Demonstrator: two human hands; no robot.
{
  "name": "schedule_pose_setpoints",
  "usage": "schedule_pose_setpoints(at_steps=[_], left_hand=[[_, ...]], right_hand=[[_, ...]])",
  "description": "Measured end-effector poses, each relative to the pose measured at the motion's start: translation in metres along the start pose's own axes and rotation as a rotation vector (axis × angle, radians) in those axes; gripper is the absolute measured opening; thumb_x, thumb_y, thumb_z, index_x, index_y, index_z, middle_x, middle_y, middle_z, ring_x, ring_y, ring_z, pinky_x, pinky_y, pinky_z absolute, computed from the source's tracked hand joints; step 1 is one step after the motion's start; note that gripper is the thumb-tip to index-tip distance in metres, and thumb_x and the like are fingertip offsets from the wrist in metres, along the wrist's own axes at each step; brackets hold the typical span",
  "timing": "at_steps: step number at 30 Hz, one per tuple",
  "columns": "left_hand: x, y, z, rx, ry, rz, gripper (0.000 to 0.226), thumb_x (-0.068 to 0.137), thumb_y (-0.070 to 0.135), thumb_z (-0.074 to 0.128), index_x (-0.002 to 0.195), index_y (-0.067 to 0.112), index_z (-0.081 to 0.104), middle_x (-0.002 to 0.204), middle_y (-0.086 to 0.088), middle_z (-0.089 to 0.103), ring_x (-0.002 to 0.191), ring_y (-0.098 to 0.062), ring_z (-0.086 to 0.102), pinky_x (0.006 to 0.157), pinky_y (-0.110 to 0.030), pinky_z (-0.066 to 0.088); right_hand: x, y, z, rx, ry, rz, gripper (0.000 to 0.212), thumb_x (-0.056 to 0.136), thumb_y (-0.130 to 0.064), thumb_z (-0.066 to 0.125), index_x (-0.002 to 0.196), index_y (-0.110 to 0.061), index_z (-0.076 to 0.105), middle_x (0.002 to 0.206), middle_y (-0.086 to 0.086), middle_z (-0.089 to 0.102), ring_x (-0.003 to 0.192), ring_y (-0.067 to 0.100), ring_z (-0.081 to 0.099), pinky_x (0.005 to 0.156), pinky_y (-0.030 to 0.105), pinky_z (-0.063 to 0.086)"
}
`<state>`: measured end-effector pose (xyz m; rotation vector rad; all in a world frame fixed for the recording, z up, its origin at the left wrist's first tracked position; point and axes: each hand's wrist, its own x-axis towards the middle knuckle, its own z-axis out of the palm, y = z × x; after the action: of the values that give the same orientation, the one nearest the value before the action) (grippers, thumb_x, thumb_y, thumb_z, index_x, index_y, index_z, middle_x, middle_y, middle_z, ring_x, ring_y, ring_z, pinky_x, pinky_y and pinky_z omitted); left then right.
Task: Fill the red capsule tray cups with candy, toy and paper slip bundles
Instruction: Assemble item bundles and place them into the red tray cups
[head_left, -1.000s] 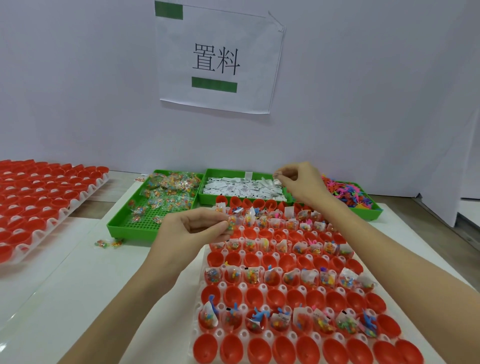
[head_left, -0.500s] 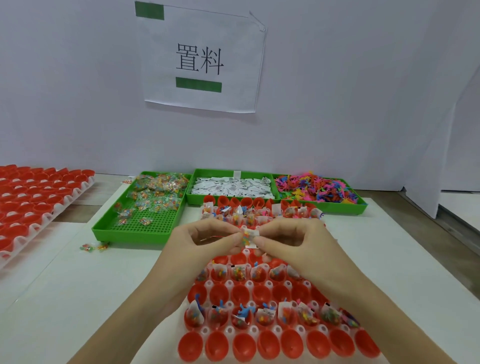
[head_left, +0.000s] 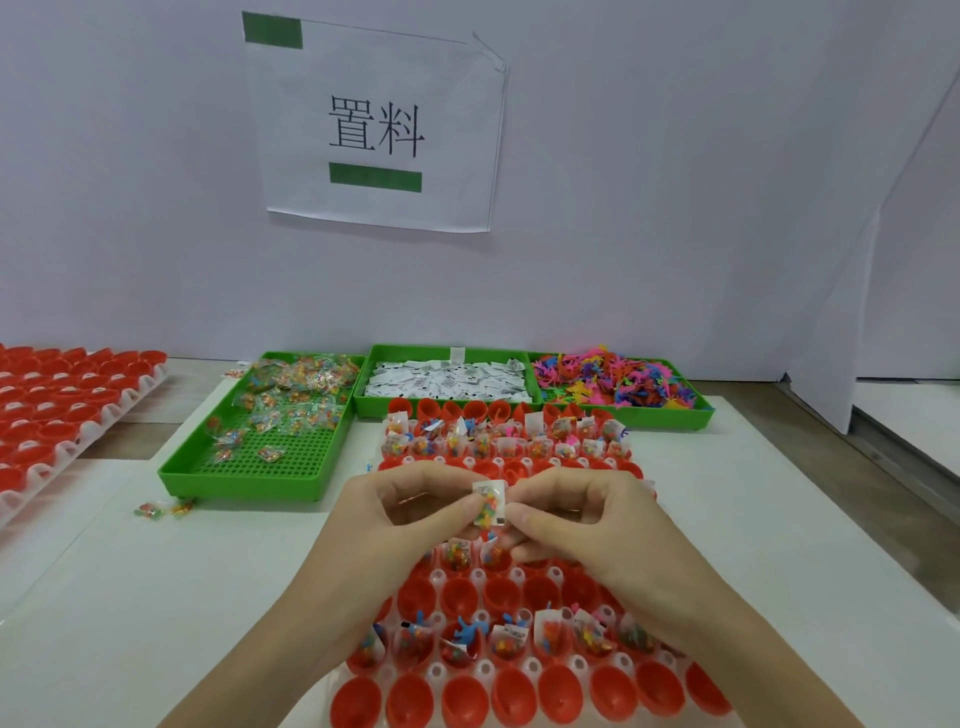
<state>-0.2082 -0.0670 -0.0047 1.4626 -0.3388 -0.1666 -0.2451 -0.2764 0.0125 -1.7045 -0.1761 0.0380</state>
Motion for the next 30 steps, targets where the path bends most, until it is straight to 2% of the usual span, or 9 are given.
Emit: schedule_pose_setpoints(at_steps=[5,9,14,17,19,21,23,26,30], left_hand=[[0.0,0.009,-0.007,-0.044,-0.006,-0.044,0.018,0.083,0.025,0.078,0.099,0.017,0.081,0.097,-0.006,0.079,0.086,-0.017,0.075,0.079,-0.021,0.057],[0.0,0.01,-0.008,-0.086,-0.018,-0.069,0.017,0.083,0.023,0.077,0.097,0.014,0.081,0.09,-0.003,0.078,0.078,-0.015,0.072,0.076,-0.02,0.056],[0.001,0.008,-0.007,-0.182,-0.027,-0.099,0.026,0.076,0.022,0.08,0.097,0.007,0.08,0.088,-0.008,0.075,0.075,-0.016,0.071,0.073,-0.02,0.056],[0.001,0.008,-0.008,-0.2,-0.047,-0.108,0.028,0.074,0.022,0.081,0.096,0.005,0.08,0.084,-0.007,0.074,0.071,-0.014,0.07,0.07,-0.017,0.055],[0.002,0.007,-0.009,-0.188,-0.048,-0.115,0.028,0.075,0.023,0.081,0.096,0.006,0.08,0.083,-0.007,0.072,0.071,-0.015,0.069,0.071,-0.017,0.055],[0.003,0.007,-0.011,-0.179,-0.041,-0.125,0.029,0.074,0.025,0.081,0.097,0.007,0.08,0.085,-0.007,0.072,0.072,-0.015,0.069,0.072,-0.018,0.055],[0.004,0.007,-0.013,-0.175,-0.039,-0.136,0.029,0.075,0.024,0.083,0.098,0.007,0.08,0.089,-0.008,0.074,0.075,-0.016,0.07,0.074,-0.02,0.056],[0.004,0.006,-0.015,-0.148,-0.042,-0.135,0.031,0.075,0.023,0.09,0.1,0.008,0.079,0.088,-0.008,0.073,0.075,-0.015,0.068,0.076,-0.022,0.056],[0.004,0.005,-0.012,-0.146,-0.057,-0.131,0.029,0.077,0.023,0.089,0.099,0.007,0.079,0.084,-0.006,0.072,0.073,-0.016,0.067,0.072,-0.019,0.054]], right_hand=[[0.017,-0.001,-0.024,-0.197,0.096,-0.021,0.013,0.097,-0.021,0.067,0.095,-0.024,0.08,0.087,0.003,0.078,0.074,0.016,0.073,0.056,0.019,0.051],[0.06,0.001,-0.062,-0.379,0.267,0.008,0.012,0.097,-0.016,0.066,0.098,-0.019,0.077,0.082,0.0,0.078,0.068,0.012,0.071,0.051,0.012,0.047],[0.122,0.007,-0.118,-0.629,0.446,0.099,0.013,0.094,-0.017,0.071,0.102,-0.009,0.077,0.084,0.004,0.077,0.07,0.012,0.068,0.068,0.025,0.055],[0.148,0.011,-0.139,-0.875,0.431,0.16,0.016,0.094,-0.021,0.071,0.098,-0.008,0.081,0.091,0.009,0.078,0.072,0.012,0.063,0.073,0.026,0.048],[0.159,0.014,-0.144,-1.009,0.394,0.223,0.023,0.094,-0.029,0.071,0.09,-0.009,0.081,0.078,0.005,0.074,0.06,0.008,0.055,0.059,0.024,0.04],[0.167,0.016,-0.143,-1.095,0.367,0.306,0.035,0.092,-0.039,0.072,0.083,-0.006,0.08,0.057,-0.001,0.06,0.052,0.007,0.048,0.054,0.025,0.038],[0.173,0.018,-0.141,-1.174,0.338,0.359,0.045,0.088,-0.047,0.075,0.086,-0.002,0.077,0.058,0.001,0.055,0.055,0.013,0.05,0.061,0.028,0.045],[0.18,0.018,-0.135,-1.287,0.304,0.392,0.052,0.08,-0.052,0.08,0.099,-0.004,0.071,0.087,0.009,0.069,0.083,0.024,0.065,0.083,0.037,0.057],[0.182,0.012,-0.131,-1.286,0.294,0.448,0.045,0.082,-0.044,0.082,0.096,-0.003,0.072,0.09,0.006,0.072,0.086,0.022,0.067,0.087,0.037,0.059]])
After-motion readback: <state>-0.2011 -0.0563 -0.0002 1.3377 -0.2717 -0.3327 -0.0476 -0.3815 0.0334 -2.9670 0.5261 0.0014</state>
